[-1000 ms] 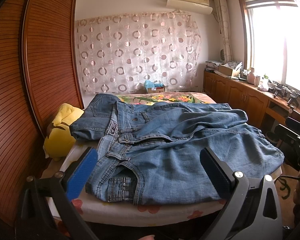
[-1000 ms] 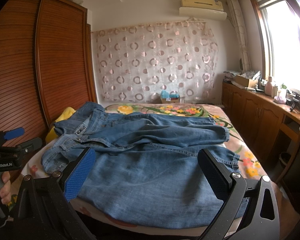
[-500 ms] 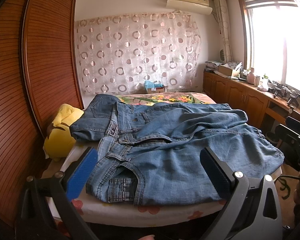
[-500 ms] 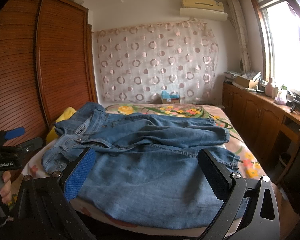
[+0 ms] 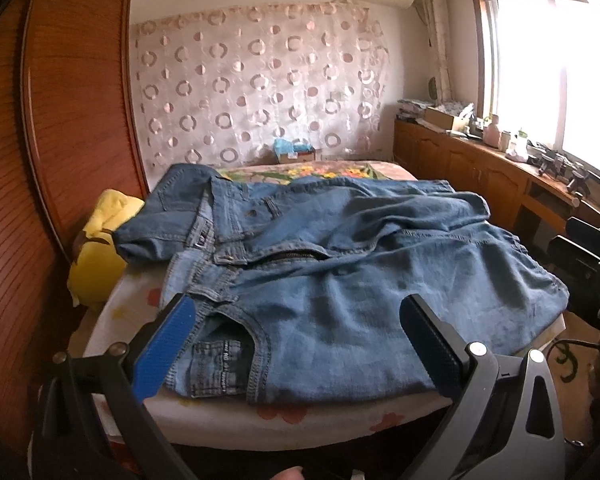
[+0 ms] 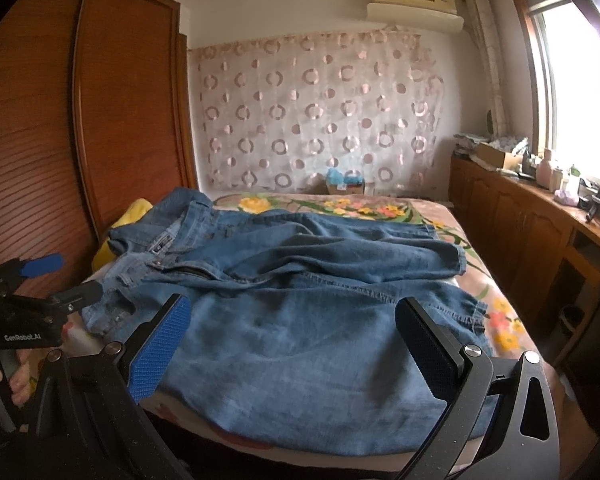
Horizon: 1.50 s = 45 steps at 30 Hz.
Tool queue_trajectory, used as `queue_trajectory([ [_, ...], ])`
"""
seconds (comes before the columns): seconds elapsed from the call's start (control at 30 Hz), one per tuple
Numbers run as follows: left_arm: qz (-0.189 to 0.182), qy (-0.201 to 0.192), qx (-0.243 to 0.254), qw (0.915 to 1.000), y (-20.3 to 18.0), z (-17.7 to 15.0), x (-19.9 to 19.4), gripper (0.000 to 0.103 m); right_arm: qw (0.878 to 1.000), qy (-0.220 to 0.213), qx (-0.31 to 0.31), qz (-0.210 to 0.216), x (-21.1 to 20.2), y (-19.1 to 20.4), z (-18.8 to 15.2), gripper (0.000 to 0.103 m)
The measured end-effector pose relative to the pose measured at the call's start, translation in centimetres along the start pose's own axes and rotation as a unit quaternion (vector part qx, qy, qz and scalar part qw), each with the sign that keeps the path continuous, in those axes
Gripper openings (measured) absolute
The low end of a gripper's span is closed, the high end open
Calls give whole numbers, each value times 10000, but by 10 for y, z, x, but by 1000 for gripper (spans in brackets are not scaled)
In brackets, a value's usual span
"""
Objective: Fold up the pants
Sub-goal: 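Move the right gripper to a jeans leg hem and close on it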
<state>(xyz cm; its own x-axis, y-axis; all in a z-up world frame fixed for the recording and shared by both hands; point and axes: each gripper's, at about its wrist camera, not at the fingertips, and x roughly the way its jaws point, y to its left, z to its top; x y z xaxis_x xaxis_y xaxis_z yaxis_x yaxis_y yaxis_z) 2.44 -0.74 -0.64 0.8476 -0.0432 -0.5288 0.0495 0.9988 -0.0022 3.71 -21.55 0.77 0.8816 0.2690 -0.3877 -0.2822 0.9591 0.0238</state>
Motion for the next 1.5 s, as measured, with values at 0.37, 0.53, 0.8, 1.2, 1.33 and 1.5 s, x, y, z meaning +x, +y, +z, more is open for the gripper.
queue_trajectory([
  [0.37,-302,282,-44,9991,19,-12,23,103,9993,327,-42,-192,17,-29,-17,103],
  [0.53,-322,372,-39,9988,25,-17,29,103,9984,446,-44,-355,20,-50,-23,103],
  [0.8,-196,573,-87,9981,44,-26,44,103,9940,795,1,-747,16,-98,-41,103],
  [1.2,-26,912,-326,9953,68,-41,63,103,9799,1561,332,-1200,7,-167,-80,95],
  [1.33,-24,972,-361,9946,71,-47,67,103,9782,1716,490,-1060,13,-176,-90,86],
  [1.5,-1,1011,-341,9943,72,-50,68,103,9742,1850,899,-927,21,-193,-103,82],
])
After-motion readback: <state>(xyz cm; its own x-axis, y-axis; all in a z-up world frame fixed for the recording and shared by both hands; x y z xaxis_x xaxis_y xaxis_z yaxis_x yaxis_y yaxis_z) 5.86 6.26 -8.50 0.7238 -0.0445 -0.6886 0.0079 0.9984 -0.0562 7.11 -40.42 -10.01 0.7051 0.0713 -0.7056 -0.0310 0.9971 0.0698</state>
